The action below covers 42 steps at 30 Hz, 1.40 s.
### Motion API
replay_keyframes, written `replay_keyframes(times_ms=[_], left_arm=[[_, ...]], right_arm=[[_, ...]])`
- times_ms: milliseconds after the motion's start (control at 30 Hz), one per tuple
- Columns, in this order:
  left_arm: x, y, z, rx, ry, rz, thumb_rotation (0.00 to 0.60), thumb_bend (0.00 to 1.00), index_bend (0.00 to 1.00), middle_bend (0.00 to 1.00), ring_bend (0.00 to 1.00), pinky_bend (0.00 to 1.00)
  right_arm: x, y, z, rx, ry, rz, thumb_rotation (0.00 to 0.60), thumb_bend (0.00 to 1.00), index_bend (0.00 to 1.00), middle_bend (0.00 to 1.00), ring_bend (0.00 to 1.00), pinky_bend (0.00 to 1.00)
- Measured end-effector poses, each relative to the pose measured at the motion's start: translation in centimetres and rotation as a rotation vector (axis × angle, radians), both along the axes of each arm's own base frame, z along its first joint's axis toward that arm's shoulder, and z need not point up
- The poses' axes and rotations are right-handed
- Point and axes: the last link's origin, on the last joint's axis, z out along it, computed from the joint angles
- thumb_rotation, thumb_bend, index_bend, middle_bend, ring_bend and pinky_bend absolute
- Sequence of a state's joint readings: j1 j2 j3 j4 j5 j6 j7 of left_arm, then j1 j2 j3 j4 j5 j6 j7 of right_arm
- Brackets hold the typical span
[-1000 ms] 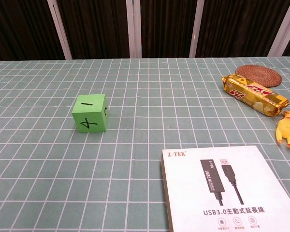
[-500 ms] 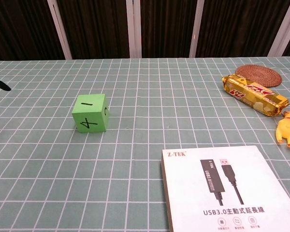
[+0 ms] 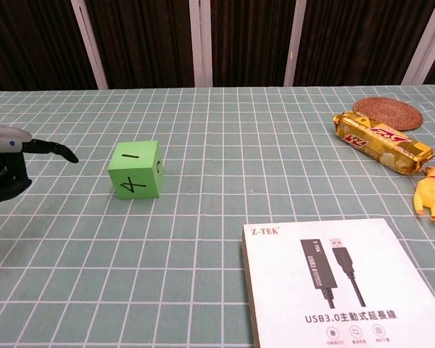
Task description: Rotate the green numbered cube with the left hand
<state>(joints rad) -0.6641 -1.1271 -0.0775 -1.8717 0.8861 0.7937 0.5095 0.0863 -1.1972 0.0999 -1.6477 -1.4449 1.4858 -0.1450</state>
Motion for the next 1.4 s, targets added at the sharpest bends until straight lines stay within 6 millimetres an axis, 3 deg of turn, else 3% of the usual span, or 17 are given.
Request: replay_keyframes(times_ms=[300, 633, 1400], left_arm=[[2.0, 0.4, -2.3, 0.013, -0.009, 0.004, 0.600, 0.81, 0.11, 0.84, 0.73, 0.70], [3.0, 0.8, -4.1, 0.000, 0.000, 0.025, 0.600, 0.81, 0.11, 0.84, 0.73, 0.70], [5.8, 0.0, -6.0, -0.034, -0.001, -0.044, 0.600, 0.81, 0.11, 0.84, 0.73, 0.70]], right_arm=[[-0.3, -0.1, 0.3, -0.012, -0.011, -0.014, 0.600, 0.07, 0.05, 0.00, 0.00, 0.00], [-0.4, -0.2, 0.4, -0.014, -0.012, -0.020, 0.600, 0.07, 0.05, 0.00, 0.00, 0.00], [-0.5, -0.2, 0.6, -0.020, -0.017, -0.025, 0.600, 0.07, 0.05, 0.00, 0.00, 0.00]])
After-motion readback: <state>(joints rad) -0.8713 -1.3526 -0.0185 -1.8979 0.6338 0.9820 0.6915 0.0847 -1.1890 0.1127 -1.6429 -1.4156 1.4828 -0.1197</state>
